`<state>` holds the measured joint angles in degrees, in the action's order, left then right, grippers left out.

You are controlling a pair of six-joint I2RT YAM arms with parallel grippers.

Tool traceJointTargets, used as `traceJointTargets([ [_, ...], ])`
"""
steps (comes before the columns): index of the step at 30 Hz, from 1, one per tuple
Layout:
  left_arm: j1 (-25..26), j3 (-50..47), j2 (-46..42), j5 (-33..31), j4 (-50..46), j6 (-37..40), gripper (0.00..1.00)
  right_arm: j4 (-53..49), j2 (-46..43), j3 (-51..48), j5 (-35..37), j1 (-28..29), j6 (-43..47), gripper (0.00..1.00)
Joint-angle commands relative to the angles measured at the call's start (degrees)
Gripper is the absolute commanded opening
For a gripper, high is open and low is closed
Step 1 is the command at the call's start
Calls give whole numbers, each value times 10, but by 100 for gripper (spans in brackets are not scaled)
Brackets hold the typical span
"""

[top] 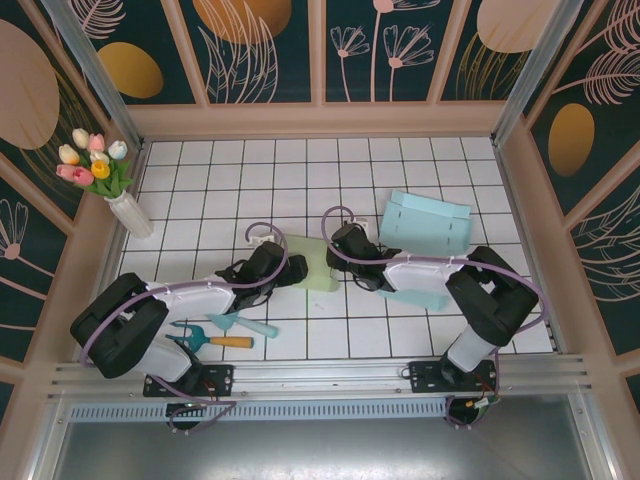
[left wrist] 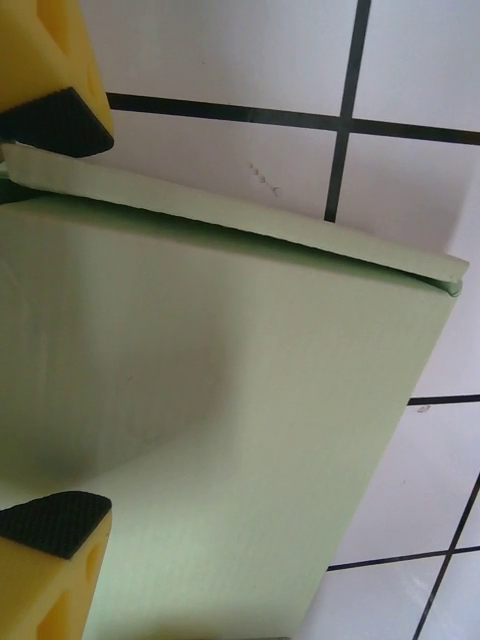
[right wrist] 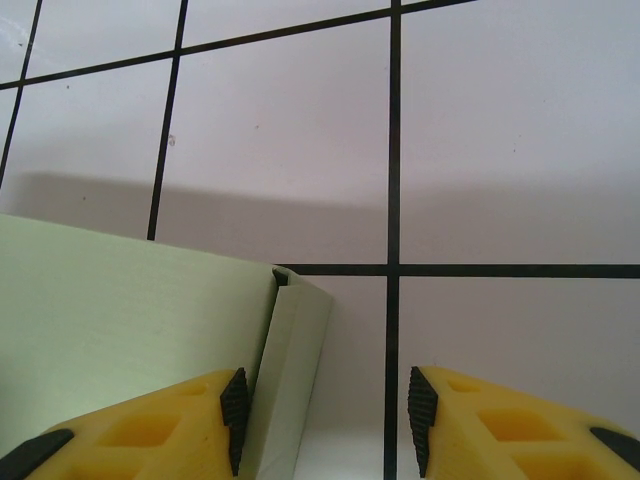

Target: Fold the paper box

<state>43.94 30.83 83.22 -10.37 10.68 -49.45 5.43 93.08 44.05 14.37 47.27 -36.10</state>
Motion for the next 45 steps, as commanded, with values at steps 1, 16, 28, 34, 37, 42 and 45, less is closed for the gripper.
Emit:
traceJointTargets([
  [1,8,13,1,-7,-18,-17,88,-16,14,0,18,4,7,49],
  [16,15,20,-10,-40,-54,-24,90,-17,26,1,23,4,4,49],
  [28,17,-7,-83,-12,-52,-50,91,-9,25,-5,23,4,3,49],
  [34,22,-17,-90,-8,-61,-55,90,-9,21,-9,25,4,2,49],
  [37,23,-23,-87,-8,-58,-56,90,-9,21,-8,26,3,2,49],
  [42,23,-27,-78,-2,-45,-56,88,-18,19,-3,28,4,3,49],
  [45,23,-26,-71,5,-37,-56,84,-21,19,0,31,4,4,49],
])
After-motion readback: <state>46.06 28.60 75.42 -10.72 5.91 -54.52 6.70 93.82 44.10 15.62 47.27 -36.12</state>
